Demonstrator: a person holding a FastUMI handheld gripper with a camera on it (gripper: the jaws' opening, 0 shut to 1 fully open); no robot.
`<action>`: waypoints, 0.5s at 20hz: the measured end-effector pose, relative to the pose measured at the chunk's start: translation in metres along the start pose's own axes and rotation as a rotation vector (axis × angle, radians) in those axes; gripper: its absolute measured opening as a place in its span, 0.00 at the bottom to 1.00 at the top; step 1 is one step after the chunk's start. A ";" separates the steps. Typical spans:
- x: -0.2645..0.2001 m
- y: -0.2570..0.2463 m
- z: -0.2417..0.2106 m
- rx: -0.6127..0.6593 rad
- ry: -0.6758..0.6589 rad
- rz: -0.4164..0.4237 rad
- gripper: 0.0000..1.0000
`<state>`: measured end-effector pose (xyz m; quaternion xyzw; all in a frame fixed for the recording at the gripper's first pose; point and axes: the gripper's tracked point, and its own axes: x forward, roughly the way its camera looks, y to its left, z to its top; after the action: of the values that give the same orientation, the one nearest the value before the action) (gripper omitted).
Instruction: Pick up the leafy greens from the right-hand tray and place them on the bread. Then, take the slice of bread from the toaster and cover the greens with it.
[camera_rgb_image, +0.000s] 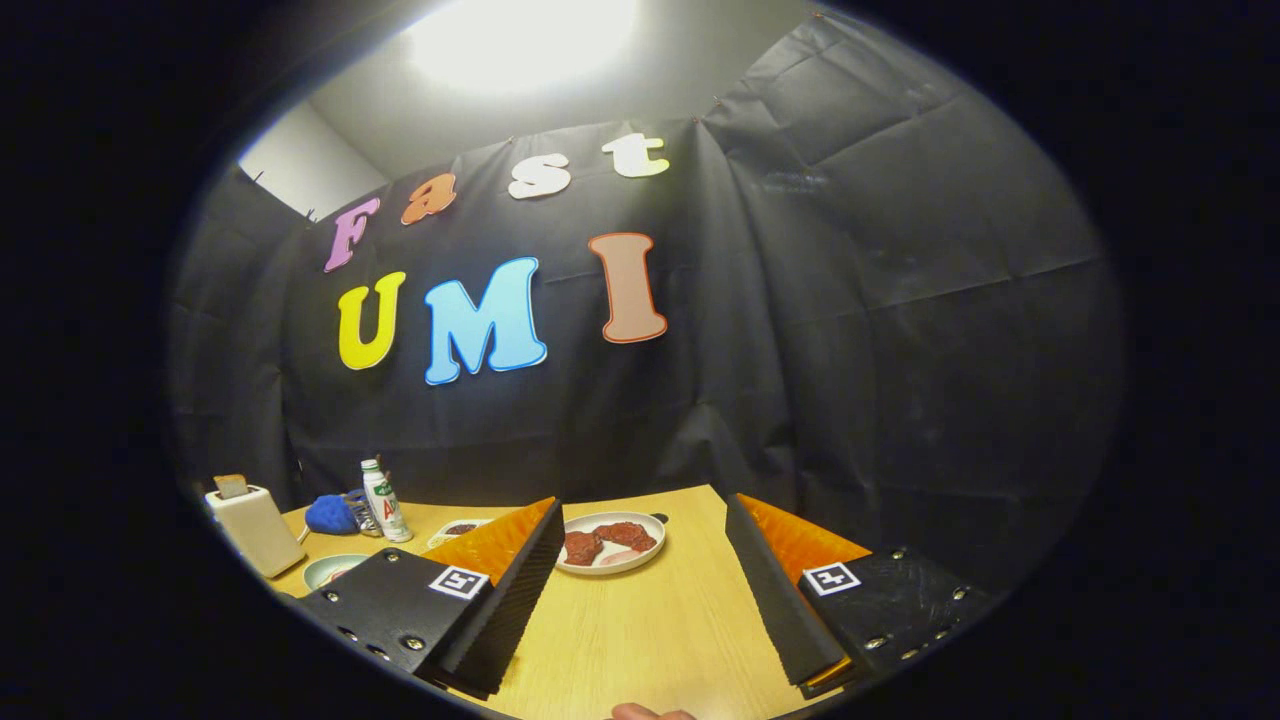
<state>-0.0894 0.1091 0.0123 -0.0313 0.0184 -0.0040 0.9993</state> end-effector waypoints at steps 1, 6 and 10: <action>-0.010 0.009 -0.004 -0.013 -0.003 0.004 0.98; -0.038 0.050 -0.020 -0.080 -0.011 0.088 0.99; -0.040 0.067 -0.027 -0.109 0.001 0.129 0.99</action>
<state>-0.1301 0.1743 -0.0170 -0.0845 0.0209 0.0612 0.9943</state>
